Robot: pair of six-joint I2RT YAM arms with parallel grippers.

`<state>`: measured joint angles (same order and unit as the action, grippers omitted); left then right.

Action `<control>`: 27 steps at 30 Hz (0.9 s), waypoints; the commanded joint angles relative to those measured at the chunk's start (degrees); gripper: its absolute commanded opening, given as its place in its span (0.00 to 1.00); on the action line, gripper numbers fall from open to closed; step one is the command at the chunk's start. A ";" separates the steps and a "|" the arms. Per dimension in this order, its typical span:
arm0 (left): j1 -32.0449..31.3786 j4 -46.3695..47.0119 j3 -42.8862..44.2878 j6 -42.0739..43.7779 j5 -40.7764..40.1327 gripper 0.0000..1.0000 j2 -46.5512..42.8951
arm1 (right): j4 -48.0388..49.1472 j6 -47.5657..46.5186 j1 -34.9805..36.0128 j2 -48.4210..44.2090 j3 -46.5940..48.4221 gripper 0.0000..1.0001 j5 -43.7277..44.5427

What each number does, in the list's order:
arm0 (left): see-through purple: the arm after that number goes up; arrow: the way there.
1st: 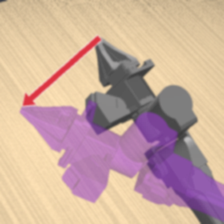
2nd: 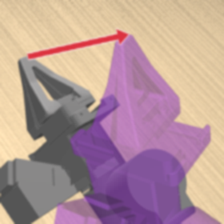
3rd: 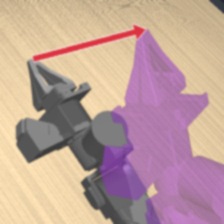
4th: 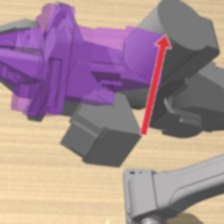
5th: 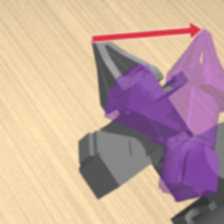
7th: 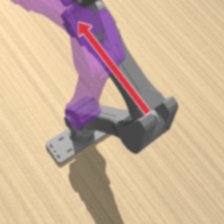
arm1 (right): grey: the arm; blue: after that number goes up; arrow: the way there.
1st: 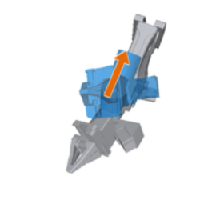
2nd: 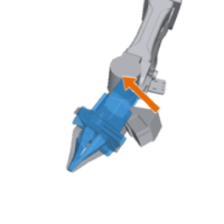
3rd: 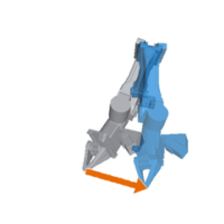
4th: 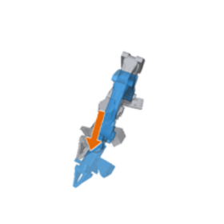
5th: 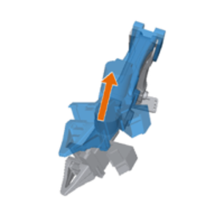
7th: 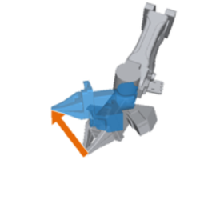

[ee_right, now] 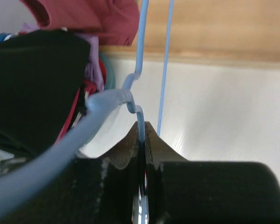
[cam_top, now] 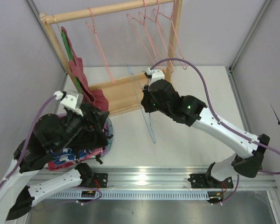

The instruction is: Remove the trousers from the hanger

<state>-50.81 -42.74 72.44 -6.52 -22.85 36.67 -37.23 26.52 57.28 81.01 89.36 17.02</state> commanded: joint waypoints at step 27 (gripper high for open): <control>11.96 38.68 -6.00 -51.64 13.09 0.71 19.58 | -9.44 -17.03 -5.77 7.50 20.78 0.00 -10.25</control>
<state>-39.92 -13.26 67.57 -46.11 -12.73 55.88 -51.64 10.66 51.94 94.59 111.66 7.64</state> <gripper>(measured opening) 0.710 0.064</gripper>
